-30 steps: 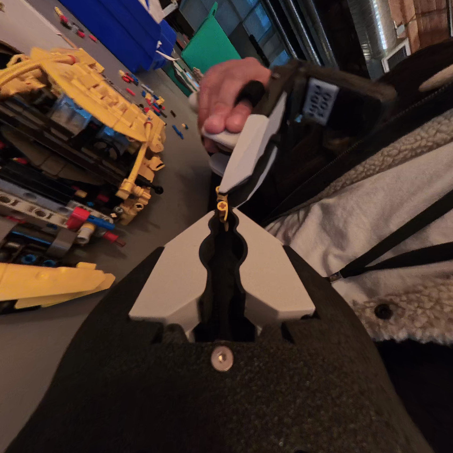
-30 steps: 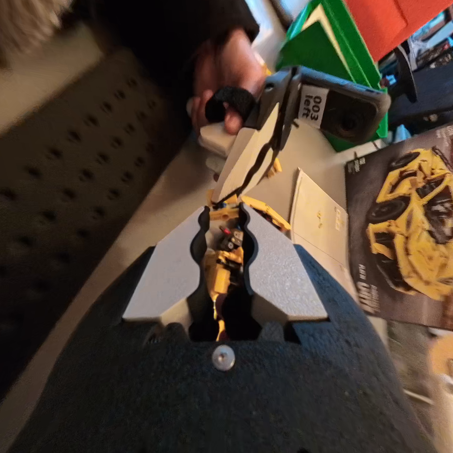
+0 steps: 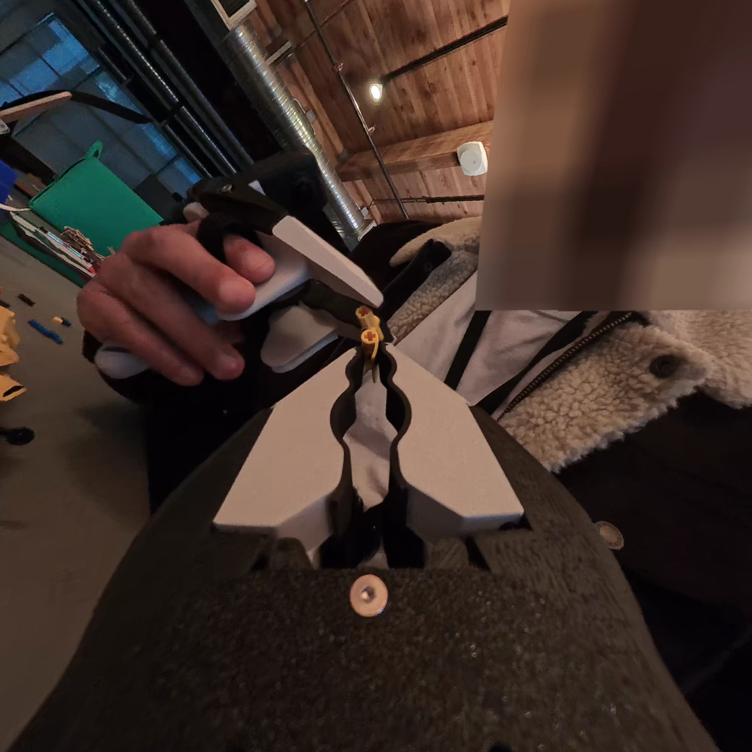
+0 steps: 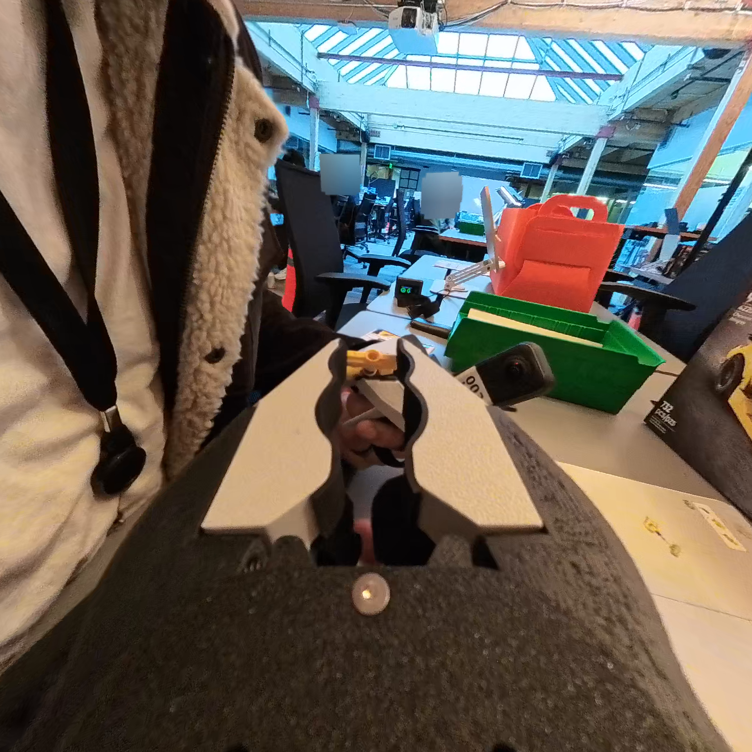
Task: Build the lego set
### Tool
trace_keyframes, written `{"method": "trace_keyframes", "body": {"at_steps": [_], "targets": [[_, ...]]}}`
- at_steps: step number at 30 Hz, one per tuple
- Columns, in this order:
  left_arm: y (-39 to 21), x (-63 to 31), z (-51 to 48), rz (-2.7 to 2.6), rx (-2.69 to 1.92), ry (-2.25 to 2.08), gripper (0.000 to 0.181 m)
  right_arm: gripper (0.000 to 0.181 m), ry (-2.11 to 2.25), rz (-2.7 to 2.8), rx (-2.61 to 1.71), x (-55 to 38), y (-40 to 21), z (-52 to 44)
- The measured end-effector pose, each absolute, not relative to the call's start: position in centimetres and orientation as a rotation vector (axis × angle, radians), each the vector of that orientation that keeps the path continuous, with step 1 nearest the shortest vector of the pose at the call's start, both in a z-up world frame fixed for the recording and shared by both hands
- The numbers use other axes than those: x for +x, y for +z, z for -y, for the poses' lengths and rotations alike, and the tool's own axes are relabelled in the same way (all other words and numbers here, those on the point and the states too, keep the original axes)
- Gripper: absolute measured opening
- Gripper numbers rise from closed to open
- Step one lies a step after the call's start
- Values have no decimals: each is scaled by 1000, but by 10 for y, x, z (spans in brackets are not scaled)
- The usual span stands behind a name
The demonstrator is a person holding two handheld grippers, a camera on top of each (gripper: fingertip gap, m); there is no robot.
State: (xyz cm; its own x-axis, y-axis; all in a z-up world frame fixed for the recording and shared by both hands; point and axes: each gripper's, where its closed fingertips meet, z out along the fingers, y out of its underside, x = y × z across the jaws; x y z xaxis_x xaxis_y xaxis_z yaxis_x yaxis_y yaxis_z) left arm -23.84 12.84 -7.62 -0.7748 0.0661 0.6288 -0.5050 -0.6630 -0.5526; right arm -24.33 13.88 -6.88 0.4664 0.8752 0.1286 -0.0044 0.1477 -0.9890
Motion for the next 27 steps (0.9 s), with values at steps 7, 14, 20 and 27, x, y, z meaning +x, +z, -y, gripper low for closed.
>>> {"method": "trace_keyframes", "body": {"at_steps": [7,14,20,27], "targets": [[-82,-233,-130,1108,910,2473,6,21,796,900,-1396,-246,-84,-145],[-103,-222,-122,1235,1081,2397,6,19,744,943,-1524,-234,-104,-137],[-126,-207,-120,1443,1294,2333,6,22,761,848,-1622,-221,-121,-133],[-139,-203,-119,1605,1412,2277,6,6,767,750,-1692,-203,-130,-123]]}}
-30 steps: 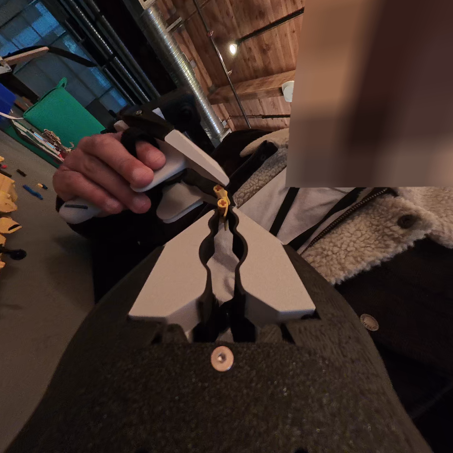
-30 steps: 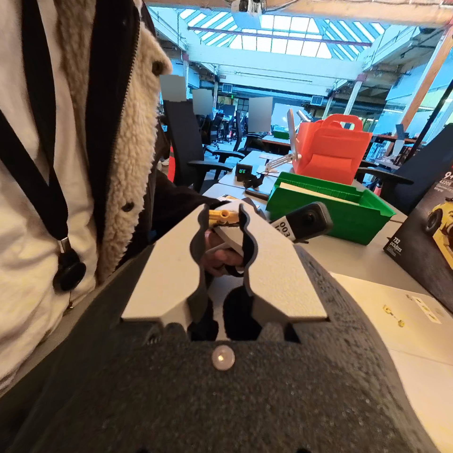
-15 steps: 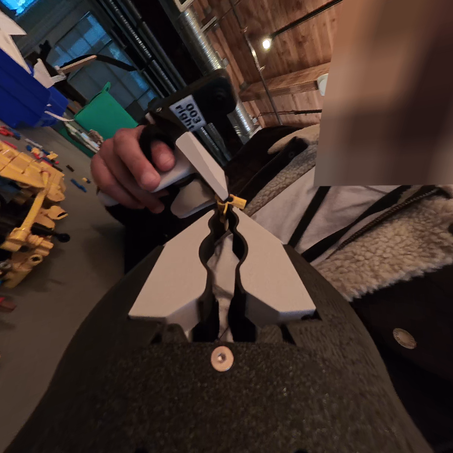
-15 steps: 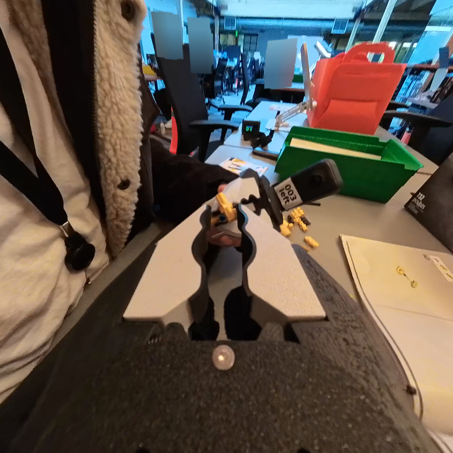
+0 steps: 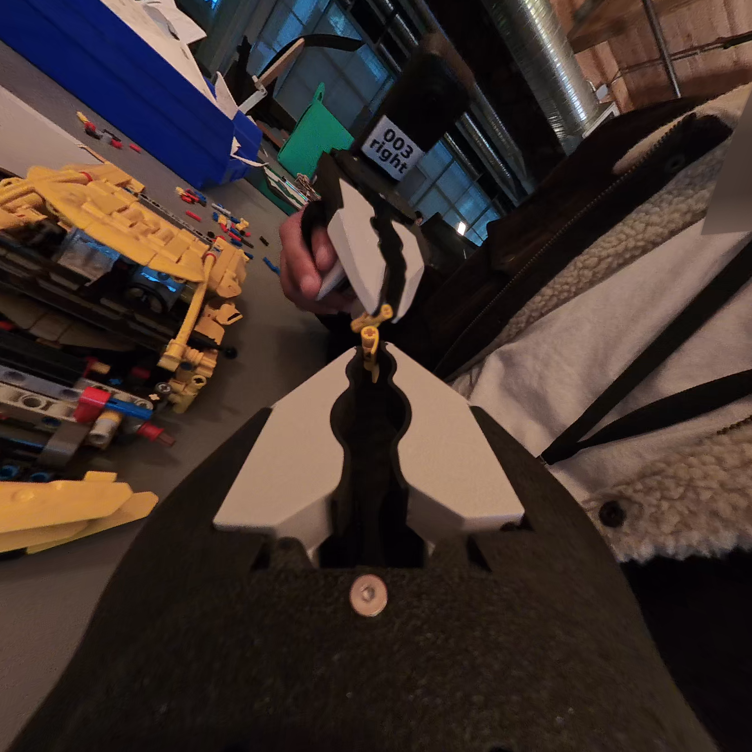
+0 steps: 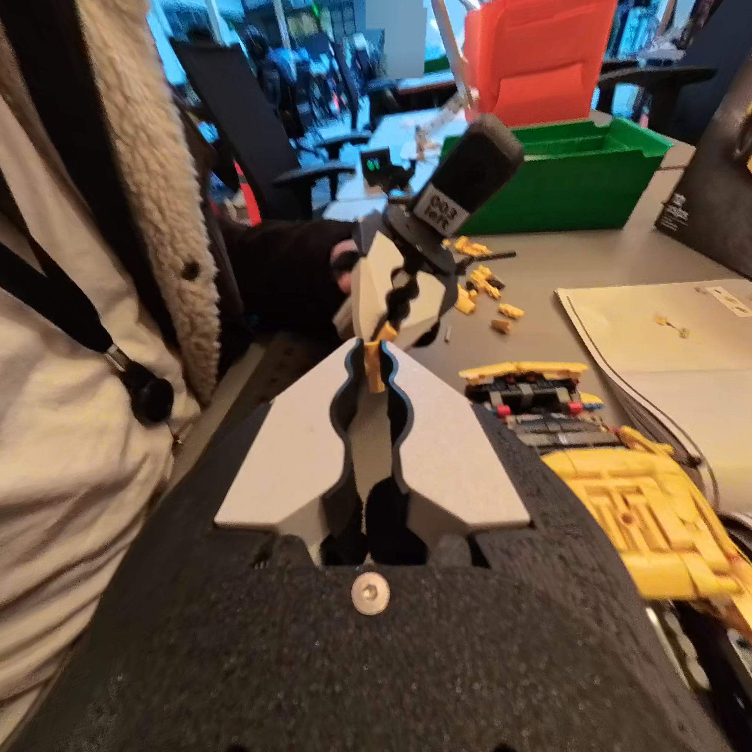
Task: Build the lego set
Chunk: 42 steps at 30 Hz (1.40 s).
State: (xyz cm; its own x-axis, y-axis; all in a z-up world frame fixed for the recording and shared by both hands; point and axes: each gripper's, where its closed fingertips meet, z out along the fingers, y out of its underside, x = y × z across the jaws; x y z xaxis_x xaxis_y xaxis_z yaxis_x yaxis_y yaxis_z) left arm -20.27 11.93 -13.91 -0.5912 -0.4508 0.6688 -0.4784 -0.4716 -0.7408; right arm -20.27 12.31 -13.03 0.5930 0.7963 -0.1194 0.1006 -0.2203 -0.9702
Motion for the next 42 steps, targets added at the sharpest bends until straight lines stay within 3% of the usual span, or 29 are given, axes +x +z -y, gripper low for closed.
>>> {"method": "trace_keyframes", "body": {"at_steps": [3,7,12,15,19,26,34,42], "targets": [[-138,-201,-127,1590,1451,2305,6,6,702,785,-1810,-190,-148,-111],[-135,-201,-134,1575,1475,2343,6,7,471,1049,-2263,-154,-228,-68],[-137,-201,-129,1630,1469,2321,6,7,270,1254,-2264,-141,-251,-55],[-136,-202,-127,1639,1459,2318,6,7,243,1196,-2236,-139,-248,-61],[-135,-204,-127,1643,1456,2330,6,29,319,916,-2407,-136,-248,-54],[-136,-203,-125,1660,1450,2314,6,31,179,347,-2514,-115,-238,-45],[-135,-206,-121,1675,1426,2315,6,12,236,379,-2535,-121,-245,-35],[-133,-207,-123,1658,1430,2335,6,26,239,599,-2458,-127,-236,-40]]}}
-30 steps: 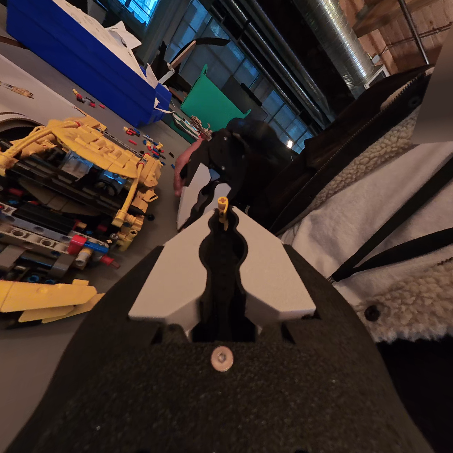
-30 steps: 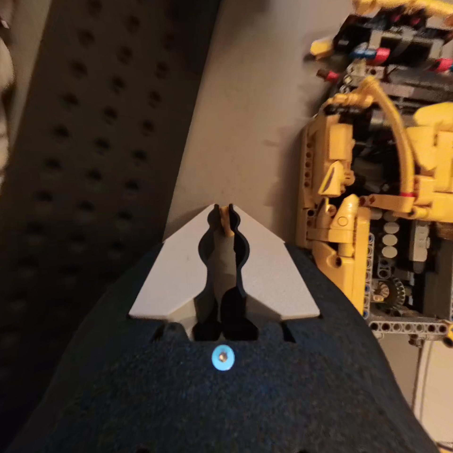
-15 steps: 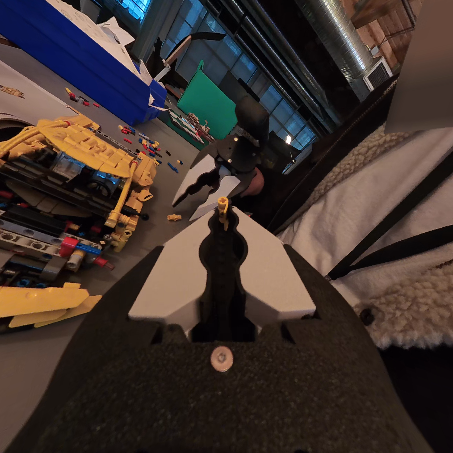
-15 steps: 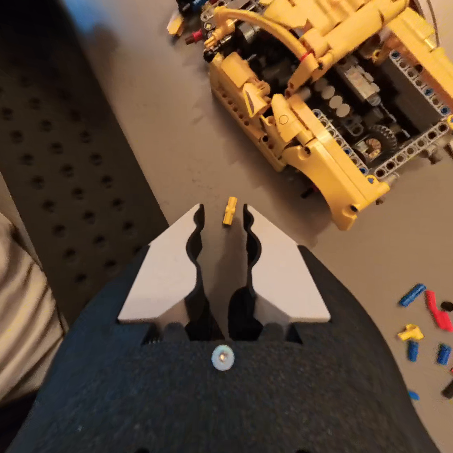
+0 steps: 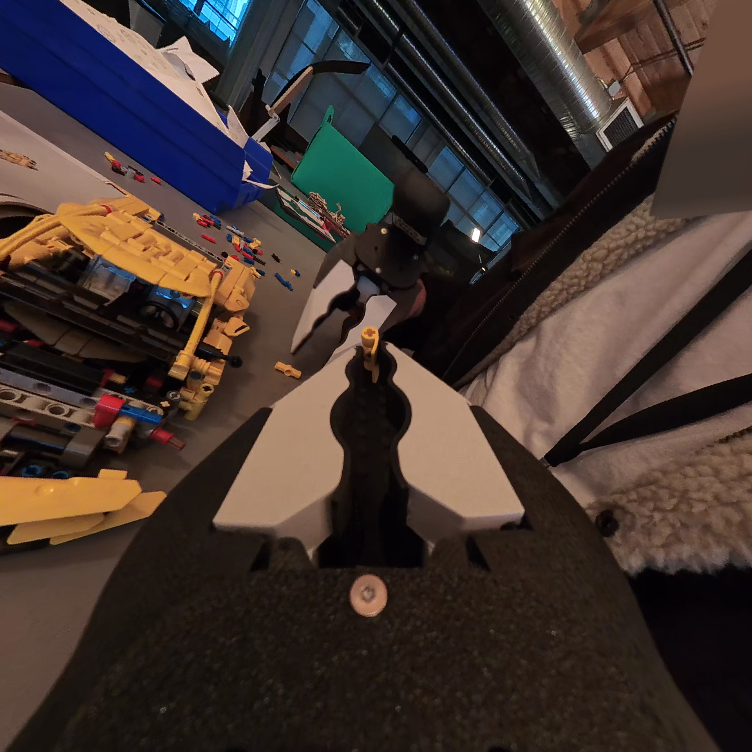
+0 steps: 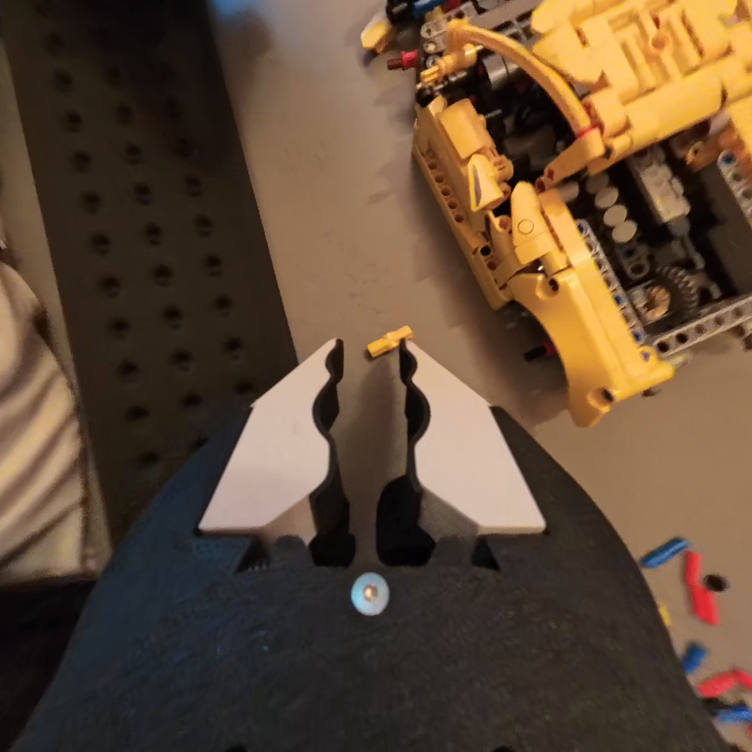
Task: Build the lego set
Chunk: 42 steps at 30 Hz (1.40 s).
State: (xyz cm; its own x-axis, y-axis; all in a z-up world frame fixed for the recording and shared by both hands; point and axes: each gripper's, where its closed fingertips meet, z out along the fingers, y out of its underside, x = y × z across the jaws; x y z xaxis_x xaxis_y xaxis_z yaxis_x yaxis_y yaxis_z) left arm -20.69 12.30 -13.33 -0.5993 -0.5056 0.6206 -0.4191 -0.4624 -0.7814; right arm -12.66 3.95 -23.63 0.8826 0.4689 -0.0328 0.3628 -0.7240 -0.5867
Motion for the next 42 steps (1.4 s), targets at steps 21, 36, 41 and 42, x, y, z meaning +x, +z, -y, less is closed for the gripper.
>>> {"method": "trace_keyframes", "body": {"at_steps": [21,36,41,42], "targets": [[-132,-205,-123,-1564,-1375,-2263,6,23,312,1006,-2167,-135,-228,-72],[-160,-195,-94,-1867,-813,-1375,7,23,1124,870,-2243,-195,-151,-92],[-166,-193,-93,-1874,-731,-1241,7,23,1173,954,-2321,-195,-166,-90],[-169,-192,-93,-1887,-726,-1208,7,23,1181,963,-2330,-195,-168,-90]]}}
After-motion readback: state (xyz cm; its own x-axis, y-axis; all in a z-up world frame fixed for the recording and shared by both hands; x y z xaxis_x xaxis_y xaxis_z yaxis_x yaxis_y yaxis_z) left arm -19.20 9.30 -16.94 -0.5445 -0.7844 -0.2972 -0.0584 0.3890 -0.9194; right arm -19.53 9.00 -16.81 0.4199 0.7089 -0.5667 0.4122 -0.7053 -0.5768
